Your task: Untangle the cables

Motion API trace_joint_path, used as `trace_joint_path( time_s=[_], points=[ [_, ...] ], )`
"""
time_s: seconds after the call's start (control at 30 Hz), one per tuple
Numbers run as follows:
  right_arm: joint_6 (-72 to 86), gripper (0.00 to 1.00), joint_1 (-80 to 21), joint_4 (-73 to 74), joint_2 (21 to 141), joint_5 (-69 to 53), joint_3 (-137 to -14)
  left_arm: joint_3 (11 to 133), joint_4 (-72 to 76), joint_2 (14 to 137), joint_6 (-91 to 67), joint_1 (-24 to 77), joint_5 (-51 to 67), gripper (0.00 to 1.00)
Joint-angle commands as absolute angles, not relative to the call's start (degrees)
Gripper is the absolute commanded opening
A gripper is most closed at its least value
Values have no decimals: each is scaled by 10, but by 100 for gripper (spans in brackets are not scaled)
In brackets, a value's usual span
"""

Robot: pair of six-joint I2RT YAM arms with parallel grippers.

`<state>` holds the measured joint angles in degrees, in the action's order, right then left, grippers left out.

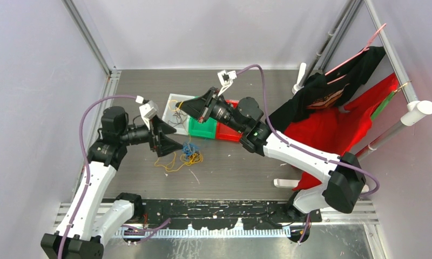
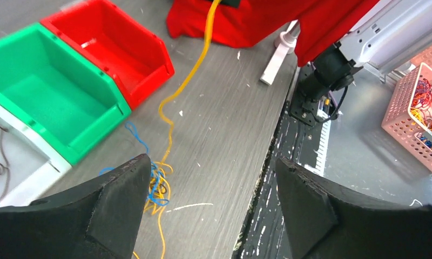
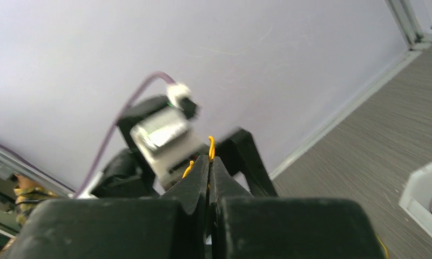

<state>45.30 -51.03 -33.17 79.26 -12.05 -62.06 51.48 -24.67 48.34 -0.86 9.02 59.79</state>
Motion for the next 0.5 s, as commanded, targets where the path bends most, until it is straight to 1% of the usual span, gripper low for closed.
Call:
trace_joint_path(
  time_s=[0.0,0.1,0.2,0.23,0.3,0.37,0.4,0.47],
  points=[
    [484,1,-511,-382,797,-146,-701,480,-211,472,3,101,596,85],
    [513,1,-511,-401,810,-157,-733,468,-193,476,1,114,586,85],
    [539,1,-512,-414,823,-172,-766,455,-156,475,-9,131,558,80],
    [546,1,-512,-416,828,-174,-775,455,-144,475,-11,134,548,77],
    [554,1,-511,-416,834,-178,-789,461,-132,483,-14,138,536,67],
    [555,1,-512,-412,837,-180,-799,470,-131,490,-13,139,504,53],
    [555,1,-511,-409,837,-179,-800,473,-131,490,-9,139,492,48],
    [555,1,-511,-406,835,-180,-800,476,-135,486,5,140,486,45]
  ],
)
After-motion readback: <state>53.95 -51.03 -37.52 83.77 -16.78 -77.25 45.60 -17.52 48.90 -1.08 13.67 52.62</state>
